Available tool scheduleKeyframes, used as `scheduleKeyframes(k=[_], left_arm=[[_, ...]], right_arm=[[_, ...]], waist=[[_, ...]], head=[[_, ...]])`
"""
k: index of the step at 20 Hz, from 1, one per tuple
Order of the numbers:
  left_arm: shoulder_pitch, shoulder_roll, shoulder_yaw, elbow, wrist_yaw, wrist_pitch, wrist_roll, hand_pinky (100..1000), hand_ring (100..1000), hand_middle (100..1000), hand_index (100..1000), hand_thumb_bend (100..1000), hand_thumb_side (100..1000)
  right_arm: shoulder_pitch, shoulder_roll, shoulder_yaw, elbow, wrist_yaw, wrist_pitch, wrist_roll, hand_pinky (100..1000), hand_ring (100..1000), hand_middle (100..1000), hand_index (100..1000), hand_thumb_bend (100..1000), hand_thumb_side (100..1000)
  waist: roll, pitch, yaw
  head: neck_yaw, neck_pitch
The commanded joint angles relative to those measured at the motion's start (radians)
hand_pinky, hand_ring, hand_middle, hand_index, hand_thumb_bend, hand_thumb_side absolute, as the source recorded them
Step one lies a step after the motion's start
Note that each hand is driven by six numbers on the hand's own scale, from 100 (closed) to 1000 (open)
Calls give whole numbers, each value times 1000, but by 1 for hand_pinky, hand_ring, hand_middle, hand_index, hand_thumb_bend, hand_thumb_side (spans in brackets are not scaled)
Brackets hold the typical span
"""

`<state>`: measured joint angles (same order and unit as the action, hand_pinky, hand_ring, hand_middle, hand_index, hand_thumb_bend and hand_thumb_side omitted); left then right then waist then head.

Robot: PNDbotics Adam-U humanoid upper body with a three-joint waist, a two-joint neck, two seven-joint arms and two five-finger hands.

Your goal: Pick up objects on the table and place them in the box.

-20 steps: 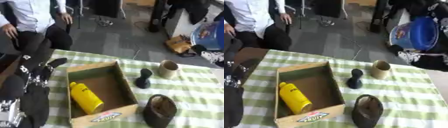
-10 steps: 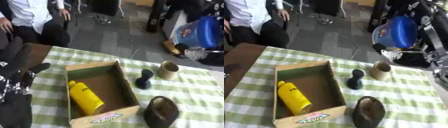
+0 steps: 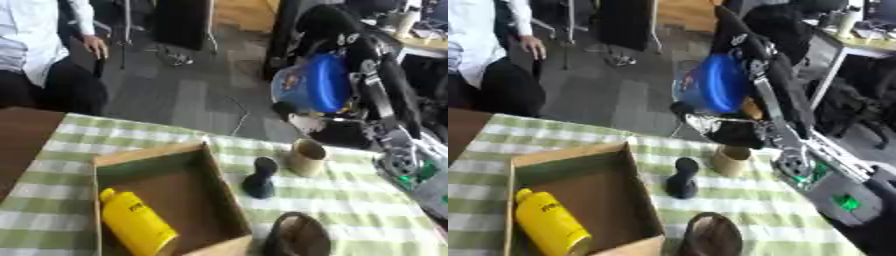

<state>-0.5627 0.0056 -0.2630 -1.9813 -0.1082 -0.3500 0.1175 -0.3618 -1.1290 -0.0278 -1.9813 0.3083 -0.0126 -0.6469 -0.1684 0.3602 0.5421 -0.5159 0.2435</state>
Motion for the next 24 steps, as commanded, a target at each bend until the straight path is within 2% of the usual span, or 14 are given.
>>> scheduleKeyframes(k=[1,4,7,13,20,22,24], left_arm=[[-23,21,18,-19,-8,8,10,784,1000,960,815,178,1000],[-27,38,33,-19,-15,12,28,782,1000,962,815,177,1000],[-28,50,42,-19,-17,15,43,780,1000,963,815,178,1000],[-41,47,39,-19,-18,14,44,779,1000,962,814,175,1000],[-61,39,44,-19,-24,22,39,780,1000,961,814,171,1000],[-62,33,46,-19,-25,20,41,780,1000,960,814,172,1000],[-62,22,41,-19,-24,16,38,780,1000,960,814,173,1000]], right_arm=[[-17,-40,-3,19,17,1,-23,100,136,307,503,571,227],[-24,-33,7,39,30,-8,-34,100,130,303,503,575,224],[-35,-23,21,48,40,-20,-34,100,128,302,502,574,225],[-46,0,42,65,47,-51,-39,100,119,293,501,588,219],[-35,21,62,112,20,-94,-47,100,100,270,500,622,201],[-30,28,69,122,20,-113,-36,100,100,265,500,628,198],[-24,37,75,133,12,-128,-23,100,100,259,499,636,193]], waist=[[4,-11,10],[-1,-3,24],[-7,3,32],[-16,12,61],[-11,21,102],[-11,22,107],[-10,22,110]], head=[[-47,-40],[-67,-53],[-60,-63],[-45,-56],[-124,-58],[-133,-45],[-150,-12]])
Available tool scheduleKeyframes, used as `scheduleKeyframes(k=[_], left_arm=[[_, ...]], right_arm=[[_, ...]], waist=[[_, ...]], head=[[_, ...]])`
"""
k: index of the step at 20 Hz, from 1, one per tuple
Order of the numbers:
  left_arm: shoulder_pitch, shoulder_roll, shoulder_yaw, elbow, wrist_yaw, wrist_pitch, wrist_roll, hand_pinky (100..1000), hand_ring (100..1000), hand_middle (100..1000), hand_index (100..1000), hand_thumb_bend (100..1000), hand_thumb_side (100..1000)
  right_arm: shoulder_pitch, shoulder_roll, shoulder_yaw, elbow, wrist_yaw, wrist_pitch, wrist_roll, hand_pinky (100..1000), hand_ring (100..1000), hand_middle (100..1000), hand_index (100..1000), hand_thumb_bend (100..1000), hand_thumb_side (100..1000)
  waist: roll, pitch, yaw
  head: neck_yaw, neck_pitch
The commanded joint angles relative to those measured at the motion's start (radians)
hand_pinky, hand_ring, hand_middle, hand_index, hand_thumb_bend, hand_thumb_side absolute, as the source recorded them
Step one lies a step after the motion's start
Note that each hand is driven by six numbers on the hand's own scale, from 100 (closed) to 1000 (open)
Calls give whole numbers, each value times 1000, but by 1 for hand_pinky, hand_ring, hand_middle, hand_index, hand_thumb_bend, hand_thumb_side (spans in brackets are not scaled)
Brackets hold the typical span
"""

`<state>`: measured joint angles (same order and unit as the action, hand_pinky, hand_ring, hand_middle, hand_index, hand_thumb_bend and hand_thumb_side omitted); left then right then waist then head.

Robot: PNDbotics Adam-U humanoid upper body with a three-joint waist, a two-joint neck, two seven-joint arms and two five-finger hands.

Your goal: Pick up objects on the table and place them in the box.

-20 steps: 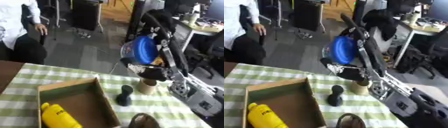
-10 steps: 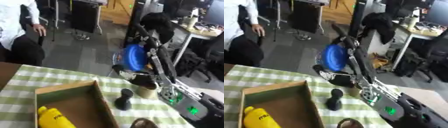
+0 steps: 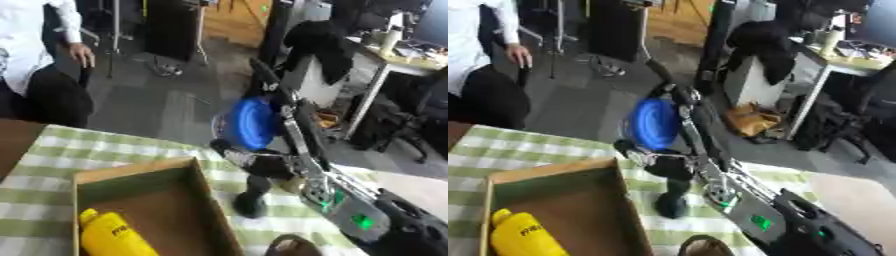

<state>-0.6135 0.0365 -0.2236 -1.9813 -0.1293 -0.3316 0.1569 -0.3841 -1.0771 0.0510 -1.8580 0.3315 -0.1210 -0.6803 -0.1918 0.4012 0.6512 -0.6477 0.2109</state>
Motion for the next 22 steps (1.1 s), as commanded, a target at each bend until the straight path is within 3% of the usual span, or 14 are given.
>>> scheduleKeyframes(k=[1,3,8,11,12,13,14,17,20,22], left_arm=[[-12,-19,-2,-19,-1,-5,-5,780,1000,960,814,176,1000],[-15,-38,-10,-19,5,-11,-12,781,1000,959,815,178,1000],[-31,-79,-25,-19,17,-26,-30,782,1000,958,814,180,1000],[-36,-84,-26,-19,24,-30,-32,780,1000,959,814,181,1000],[-37,-83,-25,-19,26,-30,-31,780,1000,959,814,181,1000],[-37,-80,-25,-19,28,-30,-31,778,1000,961,814,181,1000],[-38,-77,-24,-19,29,-29,-30,778,1000,961,814,181,1000],[-41,-71,-24,-19,34,-26,-29,775,1000,963,813,181,1000],[-45,-65,-23,-19,39,-24,-27,774,1000,964,814,180,1000],[-46,-60,-21,-19,42,-22,-24,772,1000,965,813,180,1000]], right_arm=[[6,-12,-6,17,-13,-24,16,100,100,255,499,641,190],[26,-8,-15,31,-19,-30,19,100,100,249,499,654,182],[66,-9,-41,61,-56,-39,-9,100,100,241,497,674,174],[82,-10,-53,68,-3,-44,-18,100,100,266,498,606,212],[83,-9,-56,70,36,-44,-22,100,100,266,498,606,212],[82,-15,-60,66,94,-49,-25,100,118,318,500,491,279],[82,-18,-66,58,180,-52,-29,100,118,318,500,491,279],[80,-15,-65,26,414,-53,-59,100,183,385,501,381,344],[77,-9,-54,-6,567,-52,-105,100,199,401,500,358,357],[72,-6,-44,-19,620,-49,-132,100,209,408,501,350,364]], waist=[[15,-18,2],[20,-14,5],[29,4,12],[26,16,19],[24,19,21],[22,23,22],[20,26,23],[16,35,27],[12,46,32],[9,52,35]], head=[[-41,39],[-72,49],[-143,40],[-160,10],[-160,2],[-161,-7],[-159,-16],[-162,-37],[-169,-42],[-178,-31]])
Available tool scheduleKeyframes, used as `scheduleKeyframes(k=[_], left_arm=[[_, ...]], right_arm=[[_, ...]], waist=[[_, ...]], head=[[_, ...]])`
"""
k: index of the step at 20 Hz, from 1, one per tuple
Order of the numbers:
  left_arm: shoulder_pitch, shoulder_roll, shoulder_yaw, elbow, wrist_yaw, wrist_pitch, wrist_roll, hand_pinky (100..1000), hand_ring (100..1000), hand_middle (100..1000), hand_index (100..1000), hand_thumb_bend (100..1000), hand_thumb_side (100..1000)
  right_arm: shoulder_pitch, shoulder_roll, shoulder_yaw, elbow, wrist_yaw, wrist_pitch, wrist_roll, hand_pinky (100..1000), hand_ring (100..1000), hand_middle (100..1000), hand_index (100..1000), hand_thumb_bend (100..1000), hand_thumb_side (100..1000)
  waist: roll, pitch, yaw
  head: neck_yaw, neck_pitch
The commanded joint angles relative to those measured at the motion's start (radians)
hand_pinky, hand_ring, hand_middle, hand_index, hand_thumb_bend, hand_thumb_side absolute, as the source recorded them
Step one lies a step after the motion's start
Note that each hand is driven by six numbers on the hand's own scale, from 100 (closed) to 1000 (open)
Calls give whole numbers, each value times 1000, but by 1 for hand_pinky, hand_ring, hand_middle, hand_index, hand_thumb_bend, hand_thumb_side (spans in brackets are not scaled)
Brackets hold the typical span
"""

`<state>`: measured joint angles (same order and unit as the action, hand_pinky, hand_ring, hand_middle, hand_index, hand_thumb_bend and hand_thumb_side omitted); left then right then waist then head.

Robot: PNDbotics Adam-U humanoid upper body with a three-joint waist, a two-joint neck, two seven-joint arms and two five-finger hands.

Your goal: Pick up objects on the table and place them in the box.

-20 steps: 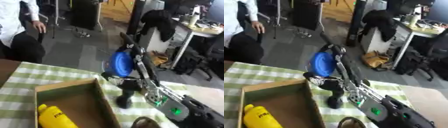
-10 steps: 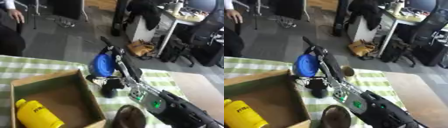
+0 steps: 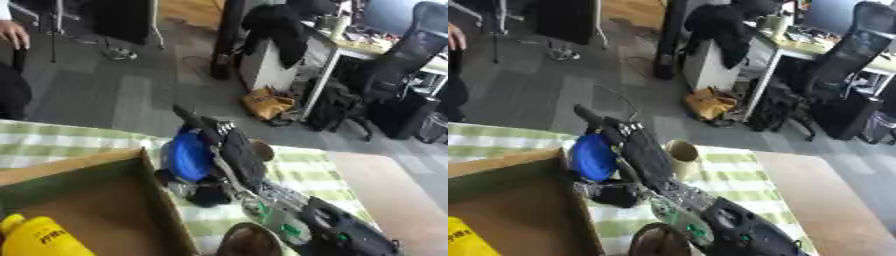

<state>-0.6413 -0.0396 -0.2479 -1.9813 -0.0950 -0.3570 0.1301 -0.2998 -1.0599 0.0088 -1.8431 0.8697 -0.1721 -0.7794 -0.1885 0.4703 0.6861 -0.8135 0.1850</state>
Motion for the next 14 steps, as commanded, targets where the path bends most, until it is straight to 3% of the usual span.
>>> scheduleKeyframes(k=[1,9,14], left_arm=[[-18,18,4,-19,9,4,4,769,1000,966,813,179,1000],[-15,21,2,-19,18,9,1,768,1000,967,813,180,1000],[-10,13,-2,-19,23,4,-3,768,1000,967,812,183,1000]], right_arm=[[-16,-22,3,-38,99,3,-42,100,214,412,501,345,369],[-70,-20,49,-40,111,-18,-49,100,205,403,501,357,365],[-88,-16,59,-44,103,-35,-38,100,205,405,502,354,371]], waist=[[5,-15,0],[6,-11,5],[1,-13,10]], head=[[-15,0],[-59,22],[-62,11]])
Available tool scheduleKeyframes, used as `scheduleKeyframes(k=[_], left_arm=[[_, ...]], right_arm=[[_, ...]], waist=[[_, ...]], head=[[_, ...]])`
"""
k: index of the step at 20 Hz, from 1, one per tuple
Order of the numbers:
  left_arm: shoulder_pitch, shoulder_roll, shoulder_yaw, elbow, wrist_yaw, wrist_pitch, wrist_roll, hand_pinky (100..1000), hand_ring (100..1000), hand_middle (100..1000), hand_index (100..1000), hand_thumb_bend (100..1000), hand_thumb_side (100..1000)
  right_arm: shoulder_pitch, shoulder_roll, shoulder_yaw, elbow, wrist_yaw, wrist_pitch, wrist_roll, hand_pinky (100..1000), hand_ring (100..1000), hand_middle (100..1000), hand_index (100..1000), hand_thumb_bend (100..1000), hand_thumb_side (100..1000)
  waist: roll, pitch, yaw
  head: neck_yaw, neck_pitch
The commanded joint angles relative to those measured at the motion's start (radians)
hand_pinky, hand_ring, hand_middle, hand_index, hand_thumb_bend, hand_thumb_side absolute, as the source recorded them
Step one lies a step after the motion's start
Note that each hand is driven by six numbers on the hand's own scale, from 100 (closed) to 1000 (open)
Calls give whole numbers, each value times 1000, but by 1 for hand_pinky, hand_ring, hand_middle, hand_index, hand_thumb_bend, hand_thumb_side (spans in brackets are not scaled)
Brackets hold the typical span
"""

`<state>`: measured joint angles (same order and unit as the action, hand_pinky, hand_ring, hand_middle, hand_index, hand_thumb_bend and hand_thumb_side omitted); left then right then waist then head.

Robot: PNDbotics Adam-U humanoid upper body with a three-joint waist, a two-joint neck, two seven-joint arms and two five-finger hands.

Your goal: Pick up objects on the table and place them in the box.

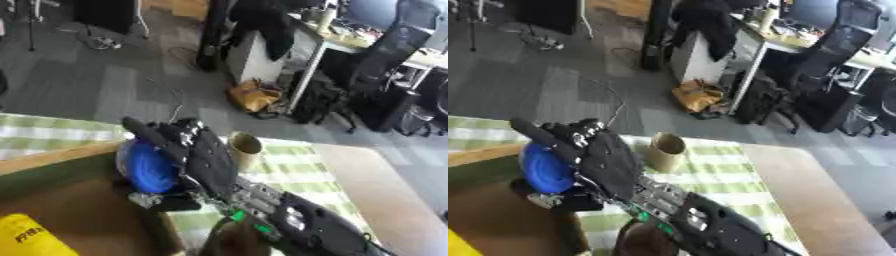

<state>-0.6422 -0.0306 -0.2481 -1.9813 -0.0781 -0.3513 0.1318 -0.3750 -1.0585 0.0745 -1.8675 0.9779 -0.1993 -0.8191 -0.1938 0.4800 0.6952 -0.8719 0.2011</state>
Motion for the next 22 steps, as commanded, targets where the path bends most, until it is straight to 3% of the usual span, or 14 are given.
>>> scheduleKeyframes(k=[1,7,9,10,11,12,14,15,16,17,18,22], left_arm=[[-8,3,-3,-19,7,-3,-6,768,1000,966,812,185,1000],[-2,-1,-4,-19,14,-9,-9,767,1000,967,811,187,1000],[-1,0,-5,-19,16,-10,-10,767,1000,966,811,186,1000],[0,0,-6,-19,18,-9,-11,766,1000,967,811,186,1000],[1,1,-6,-19,19,-9,-12,766,1000,967,811,186,1000],[1,0,-7,-19,21,-9,-12,766,1000,967,811,186,1000],[3,0,-7,-19,22,-10,-14,766,1000,967,810,185,1000],[3,0,-6,-19,22,-10,-14,766,1000,967,810,185,1000],[4,0,-6,-19,22,-10,-14,766,1000,968,810,185,1000],[5,1,-7,-19,22,-10,-14,766,1000,968,810,185,1000],[5,1,-7,-19,23,-10,-15,765,1000,968,809,185,1000],[6,1,-5,-19,22,-10,-15,765,1000,968,808,186,1000]], right_arm=[[-13,-17,-8,-20,-6,-9,2,100,200,402,503,358,373],[-35,-11,8,-18,-22,-38,13,100,198,402,515,383,390],[-42,-9,15,-23,-22,-53,29,100,207,400,516,337,405],[-42,-8,17,-18,-22,-57,42,250,322,430,571,365,435],[-43,-6,18,-10,-21,-59,57,305,350,446,595,400,434],[-44,-5,18,0,-18,-59,73,481,428,501,695,509,449],[-46,-6,14,7,-4,-56,96,761,576,689,793,637,514],[-45,-7,11,4,6,-56,102,774,588,705,799,648,517],[-44,-9,7,0,16,-52,105,837,669,800,845,702,544],[-43,-10,4,-3,25,-48,107,837,669,800,845,702,544],[-42,-11,1,-6,33,-45,107,882,733,894,893,750,555],[-35,-11,-3,-10,72,-39,101,907,780,936,914,767,589]], waist=[[5,-23,1],[-2,-23,9],[-3,-23,9],[-4,-23,9],[-4,-23,8],[-5,-22,8],[-4,-22,6],[-4,-22,5],[-4,-22,4],[-4,-22,3],[-3,-22,2],[-2,-20,-1]], head=[[-4,-8],[-16,-19],[-21,-19],[-21,-19],[-22,-20],[-21,-21],[-20,-23],[-21,-22],[-21,-23],[-21,-23],[-23,-24],[-30,-25]])
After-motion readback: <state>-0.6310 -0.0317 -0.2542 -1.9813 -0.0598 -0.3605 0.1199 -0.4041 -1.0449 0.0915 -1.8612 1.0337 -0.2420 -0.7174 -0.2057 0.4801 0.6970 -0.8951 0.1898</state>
